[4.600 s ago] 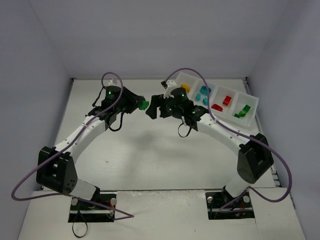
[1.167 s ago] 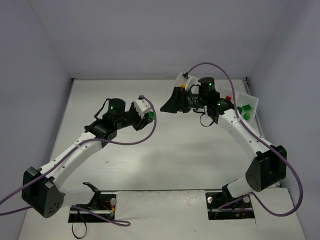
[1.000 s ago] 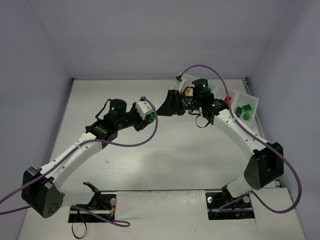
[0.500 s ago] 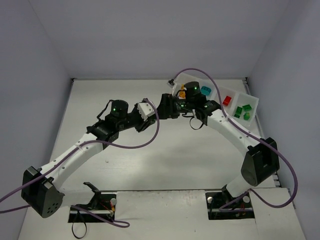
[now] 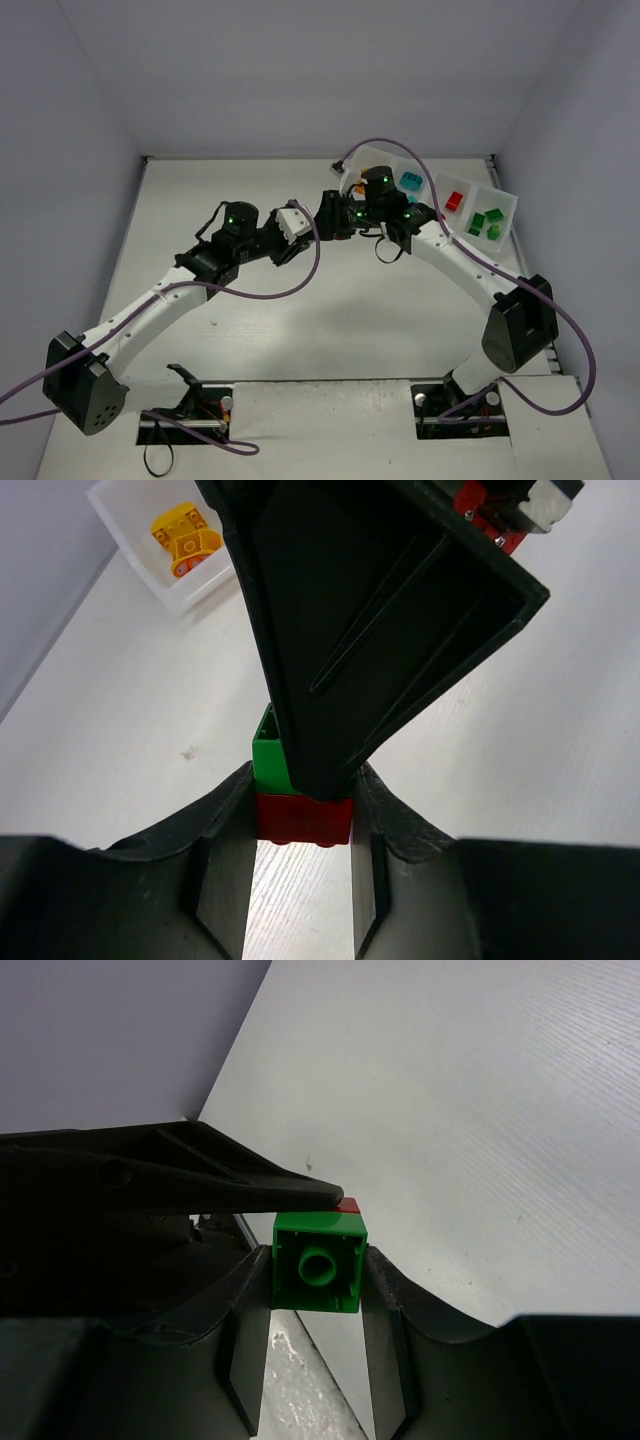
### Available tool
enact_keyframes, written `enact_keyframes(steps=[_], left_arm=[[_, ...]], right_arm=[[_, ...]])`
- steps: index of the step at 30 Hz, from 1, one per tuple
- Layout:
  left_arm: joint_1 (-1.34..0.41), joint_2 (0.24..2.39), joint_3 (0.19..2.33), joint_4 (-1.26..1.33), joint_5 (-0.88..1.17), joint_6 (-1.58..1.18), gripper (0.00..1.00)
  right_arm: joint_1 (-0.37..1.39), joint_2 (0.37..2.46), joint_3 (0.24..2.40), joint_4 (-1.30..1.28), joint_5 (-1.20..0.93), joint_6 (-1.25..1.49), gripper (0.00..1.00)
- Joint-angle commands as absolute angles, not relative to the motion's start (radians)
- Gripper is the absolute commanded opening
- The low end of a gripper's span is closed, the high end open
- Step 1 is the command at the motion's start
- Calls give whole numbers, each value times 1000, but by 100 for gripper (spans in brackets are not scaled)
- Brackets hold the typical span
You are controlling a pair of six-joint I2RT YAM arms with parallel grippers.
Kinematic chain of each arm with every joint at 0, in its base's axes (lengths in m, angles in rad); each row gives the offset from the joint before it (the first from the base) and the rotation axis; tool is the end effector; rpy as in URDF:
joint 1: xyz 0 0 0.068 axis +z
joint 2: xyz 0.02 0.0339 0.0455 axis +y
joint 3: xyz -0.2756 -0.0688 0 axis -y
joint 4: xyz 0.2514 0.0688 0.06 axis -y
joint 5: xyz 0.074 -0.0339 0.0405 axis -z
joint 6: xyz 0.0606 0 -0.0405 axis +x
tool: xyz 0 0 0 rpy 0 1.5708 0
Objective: Sort the legos into containers by color
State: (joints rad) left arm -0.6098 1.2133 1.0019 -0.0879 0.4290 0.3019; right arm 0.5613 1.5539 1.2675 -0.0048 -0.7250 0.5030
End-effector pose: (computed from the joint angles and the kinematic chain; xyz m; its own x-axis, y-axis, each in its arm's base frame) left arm 0.2359 -0.1955 0.3395 0.0210 0.3152 -0.9488 0.8802 0.4442 0.1670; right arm 0.3069 0.2404 0.3413 -0.6642 0.0086 -0.7475 -0.7031 0.3326 0.6286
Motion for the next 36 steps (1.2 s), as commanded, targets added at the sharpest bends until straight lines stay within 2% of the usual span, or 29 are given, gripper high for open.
enact_keyframes(steps=[1,7,18,20,21,23,24,28,32,36], left_arm=[[-617,1172,1017,-54,463,310,0],[-617,1174,1002,-64,459,308,0],[-614,1170,970,-43,440,304,0],[-614,1169,968,-31,442,298,0],[-614,1167,965,-25,446,288,0],[-614,1172,965,-17,452,281,0],[-615,1175,965,-17,459,278,0],[-615,1181,963,10,472,249,0],[-617,1172,962,26,483,219,0],[-615,1158,969,17,480,218,0]], right_arm=[[535,1496,1247,44,-638,448,0],[444,1434,1194,37,-667,436,0],[27,1405,1190,-60,-732,357,0],[-26,1422,1207,-127,-622,319,0],[-59,1434,1238,-161,-422,310,0],[-75,1485,1261,-213,-199,308,0],[-92,1521,1270,-218,-17,316,0],[-127,1647,1320,-219,266,341,0],[-186,1773,1397,-221,293,351,1],[-215,1877,1457,-221,299,331,9]])
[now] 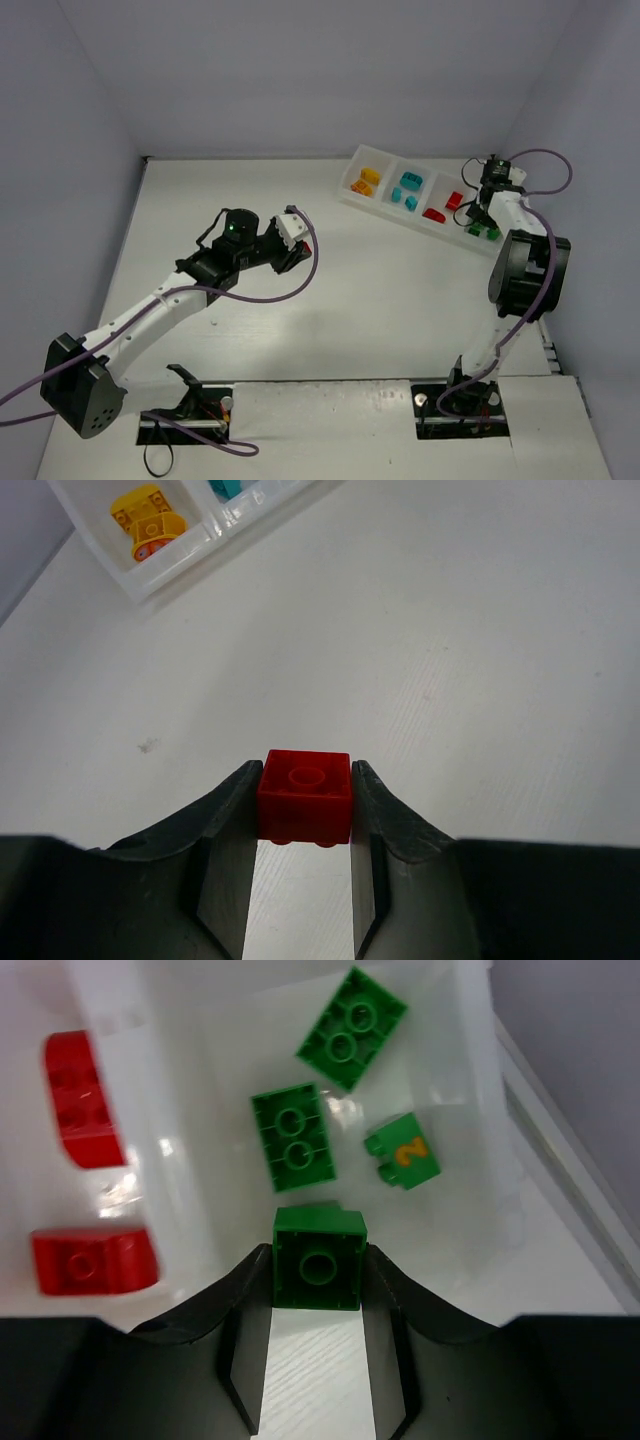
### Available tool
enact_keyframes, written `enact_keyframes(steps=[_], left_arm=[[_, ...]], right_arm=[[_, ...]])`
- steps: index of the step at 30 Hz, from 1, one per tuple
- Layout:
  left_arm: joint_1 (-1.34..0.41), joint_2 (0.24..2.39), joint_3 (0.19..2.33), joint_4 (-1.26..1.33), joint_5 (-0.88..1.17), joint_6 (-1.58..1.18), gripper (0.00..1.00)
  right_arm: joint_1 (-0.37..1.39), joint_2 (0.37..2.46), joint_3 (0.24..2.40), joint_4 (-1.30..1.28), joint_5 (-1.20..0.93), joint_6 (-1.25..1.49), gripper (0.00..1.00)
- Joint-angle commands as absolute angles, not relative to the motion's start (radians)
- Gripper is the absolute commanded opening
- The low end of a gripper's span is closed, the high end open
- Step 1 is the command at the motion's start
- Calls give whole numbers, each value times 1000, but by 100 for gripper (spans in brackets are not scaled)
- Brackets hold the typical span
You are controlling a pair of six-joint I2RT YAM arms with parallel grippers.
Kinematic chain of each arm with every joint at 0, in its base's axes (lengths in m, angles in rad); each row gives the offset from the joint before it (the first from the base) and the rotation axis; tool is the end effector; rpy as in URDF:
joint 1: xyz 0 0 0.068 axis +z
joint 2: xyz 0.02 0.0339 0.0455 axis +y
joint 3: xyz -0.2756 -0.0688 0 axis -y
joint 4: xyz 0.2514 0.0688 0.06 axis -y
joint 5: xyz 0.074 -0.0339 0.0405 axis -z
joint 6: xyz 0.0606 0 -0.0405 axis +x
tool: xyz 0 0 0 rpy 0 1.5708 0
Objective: Sort the legos into containers by color
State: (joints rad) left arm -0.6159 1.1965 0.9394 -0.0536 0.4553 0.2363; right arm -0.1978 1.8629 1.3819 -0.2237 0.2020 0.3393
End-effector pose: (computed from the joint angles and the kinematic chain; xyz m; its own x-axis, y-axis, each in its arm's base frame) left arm 0.2294 -0.1950 0.3249 -0.0411 0.2867 -0.9571 0.8951 0.4362 0.0922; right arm 0.4404 -0.1007 0.2279 -0.4850 0.4298 -0.7616 0.5343 0.8351 0.1310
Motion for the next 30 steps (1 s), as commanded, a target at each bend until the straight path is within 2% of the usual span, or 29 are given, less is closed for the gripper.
enact_keyframes(steps=[1,4,5,7,8,10,12,14,17,21,25,30], left_arm=[[-615,1157,969,12,479,215,0],[-615,1154,971,12,480,204,0],[-615,1152,969,12,480,203,0],[-615,1152,965,18,482,192,0],[-615,1151,960,24,483,189,0],[-615,1149,954,41,488,181,0],[-615,1152,956,46,491,181,0],[-615,1155,957,51,491,184,0],[-615,1157,962,67,497,193,0],[-615,1166,979,87,497,228,0],[-615,1178,995,100,503,250,0],[-617,1178,1009,130,517,261,0]], right_arm=[[-225,1890,1479,-219,298,328,11],[-247,1928,1518,-221,246,316,24],[-248,1933,1526,-221,227,313,38],[-249,1925,1539,-219,195,308,50],[-247,1916,1540,-218,167,310,63],[-244,1852,1534,-216,97,308,77],[-233,1803,1517,-207,58,307,87],[-215,1729,1497,-202,-3,302,89],[-175,1630,1459,-186,-252,316,84],[-1,1536,1392,-154,-571,339,81],[171,1468,1336,-92,-739,403,82],[339,1448,1309,-29,-817,463,86]])
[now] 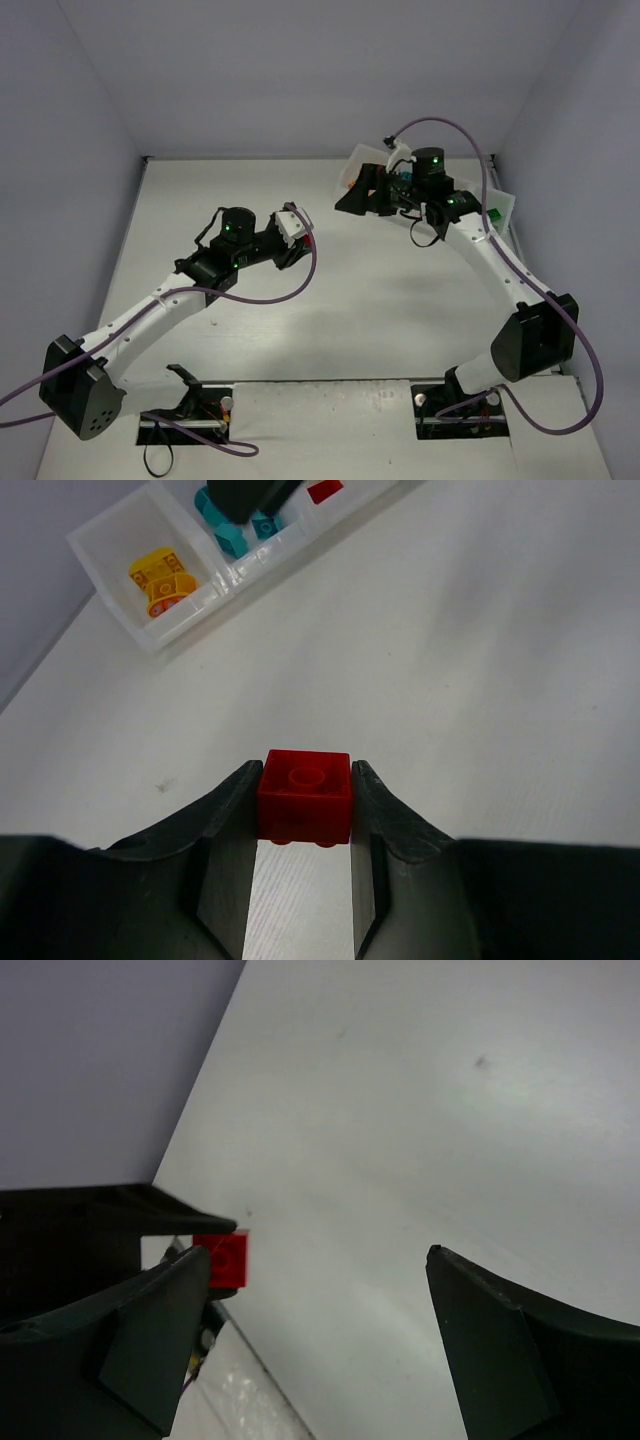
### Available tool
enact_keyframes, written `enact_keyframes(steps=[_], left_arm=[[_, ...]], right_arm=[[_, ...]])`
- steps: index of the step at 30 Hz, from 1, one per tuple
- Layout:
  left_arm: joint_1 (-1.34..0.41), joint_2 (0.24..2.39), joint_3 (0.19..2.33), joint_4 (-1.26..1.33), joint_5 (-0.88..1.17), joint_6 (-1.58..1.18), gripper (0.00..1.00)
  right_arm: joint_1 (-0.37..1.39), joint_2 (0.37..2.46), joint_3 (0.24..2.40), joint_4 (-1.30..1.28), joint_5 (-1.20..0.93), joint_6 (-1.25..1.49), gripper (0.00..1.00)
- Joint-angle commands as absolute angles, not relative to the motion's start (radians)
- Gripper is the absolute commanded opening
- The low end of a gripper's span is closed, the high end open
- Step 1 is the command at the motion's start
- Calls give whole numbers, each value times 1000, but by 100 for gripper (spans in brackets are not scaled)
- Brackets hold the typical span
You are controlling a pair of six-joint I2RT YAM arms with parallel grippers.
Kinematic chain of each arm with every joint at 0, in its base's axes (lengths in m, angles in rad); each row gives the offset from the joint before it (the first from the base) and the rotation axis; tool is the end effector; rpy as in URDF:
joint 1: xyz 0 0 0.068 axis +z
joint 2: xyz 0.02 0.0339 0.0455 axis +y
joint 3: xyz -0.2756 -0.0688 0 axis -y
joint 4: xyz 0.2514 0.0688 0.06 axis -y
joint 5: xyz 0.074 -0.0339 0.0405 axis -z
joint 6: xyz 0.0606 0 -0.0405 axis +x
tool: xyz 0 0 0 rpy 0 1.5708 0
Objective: Sort the legos into containers by color
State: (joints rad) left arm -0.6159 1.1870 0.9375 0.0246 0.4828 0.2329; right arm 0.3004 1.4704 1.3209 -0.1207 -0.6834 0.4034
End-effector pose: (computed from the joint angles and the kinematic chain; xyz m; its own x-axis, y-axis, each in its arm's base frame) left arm 0.2284 -0.1961 0.3366 0.0262 0.2319 -0.9724 0.8993 0.4193 0.1242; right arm 0.3388 0.1450 0.3773 -0.5528 0.1474 -0.8202 -0.6456 0.5466 0.5333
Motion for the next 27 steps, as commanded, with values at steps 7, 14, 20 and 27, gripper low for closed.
enact_keyframes(steps=[7,14,20,27], left_arm=[[-617,1177,1023,133,525,273,0],[-618,1175,1029,152,532,268,0],[-620,1170,1029,158,538,262,0],[-620,1175,1000,163,496,267,4]], right_arm=[[485,1499,1325,31,-856,485,86],[560,1565,1344,41,-844,480,85],[586,1589,1347,49,-822,469,53],[563,1582,1335,28,-738,430,0]])
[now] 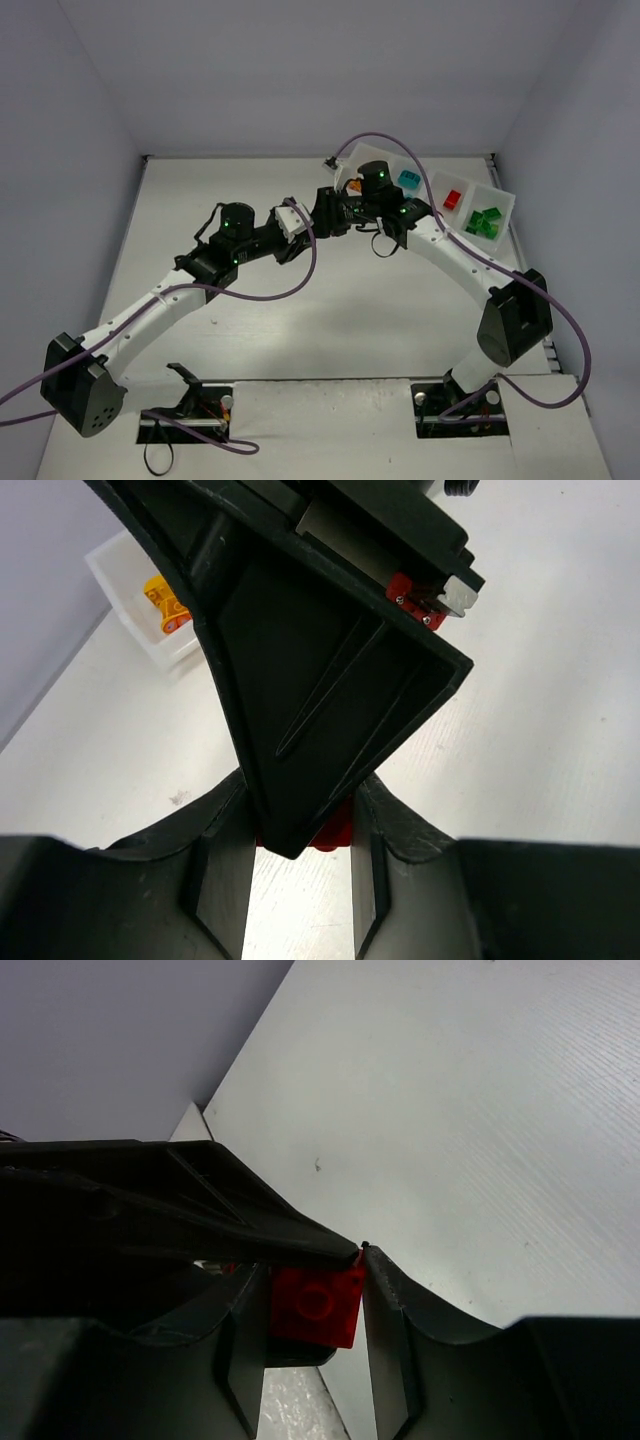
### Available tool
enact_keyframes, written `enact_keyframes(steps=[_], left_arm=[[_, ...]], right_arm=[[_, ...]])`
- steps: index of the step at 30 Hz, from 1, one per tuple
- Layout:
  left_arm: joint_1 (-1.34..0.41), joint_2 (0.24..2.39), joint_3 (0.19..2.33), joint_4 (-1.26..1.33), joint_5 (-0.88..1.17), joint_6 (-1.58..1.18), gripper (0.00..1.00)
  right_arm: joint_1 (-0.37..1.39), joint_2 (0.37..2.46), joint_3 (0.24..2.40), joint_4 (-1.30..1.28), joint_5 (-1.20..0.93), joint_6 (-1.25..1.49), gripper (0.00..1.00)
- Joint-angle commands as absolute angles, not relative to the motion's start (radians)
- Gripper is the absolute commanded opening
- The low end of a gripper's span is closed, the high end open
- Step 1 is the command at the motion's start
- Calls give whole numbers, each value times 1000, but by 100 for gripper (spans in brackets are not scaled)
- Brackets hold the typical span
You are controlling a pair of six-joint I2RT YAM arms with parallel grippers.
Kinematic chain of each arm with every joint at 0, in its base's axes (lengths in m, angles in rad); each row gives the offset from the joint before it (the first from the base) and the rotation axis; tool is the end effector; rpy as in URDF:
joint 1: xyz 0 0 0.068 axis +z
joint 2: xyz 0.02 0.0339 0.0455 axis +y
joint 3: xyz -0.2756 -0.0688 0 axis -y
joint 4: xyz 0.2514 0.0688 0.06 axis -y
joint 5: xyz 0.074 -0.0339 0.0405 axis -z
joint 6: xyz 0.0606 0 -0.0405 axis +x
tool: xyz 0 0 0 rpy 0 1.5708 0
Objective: Sort the legos into containers by color
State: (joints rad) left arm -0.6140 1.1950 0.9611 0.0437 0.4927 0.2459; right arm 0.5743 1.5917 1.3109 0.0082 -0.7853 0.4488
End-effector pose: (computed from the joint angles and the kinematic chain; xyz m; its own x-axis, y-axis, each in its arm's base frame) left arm 0.2307 -0.1977 0.3459 0.0661 0.2158 -0.9742 0.8982 0.4124 0.1523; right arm 0.3096 0.2514 0.3456 -0.6184 -0.0347 -0.7851 -0.7631 0.2651 0.5894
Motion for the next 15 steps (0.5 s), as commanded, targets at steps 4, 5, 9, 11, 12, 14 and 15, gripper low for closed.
enact_keyframes(steps=[4,5,9,11,12,14,15], left_arm=[[-620,1173,979,196,437,247,39],[-620,1172,968,202,399,235,45],[-618,1163,946,209,246,180,57],[-617,1151,936,198,177,132,57],[-617,1143,924,189,131,120,57],[-617,1112,914,154,95,56,58],[-617,1086,908,120,56,34,62]], right_arm=[[471,1577,1309,8,-695,403,0],[445,1574,1304,5,-660,394,0],[313,1565,1299,5,-436,328,0],[273,1577,1299,5,-256,266,0],[259,1606,1305,5,-97,252,0],[201,1649,1340,6,13,235,0],[180,1701,1360,8,85,236,0]])
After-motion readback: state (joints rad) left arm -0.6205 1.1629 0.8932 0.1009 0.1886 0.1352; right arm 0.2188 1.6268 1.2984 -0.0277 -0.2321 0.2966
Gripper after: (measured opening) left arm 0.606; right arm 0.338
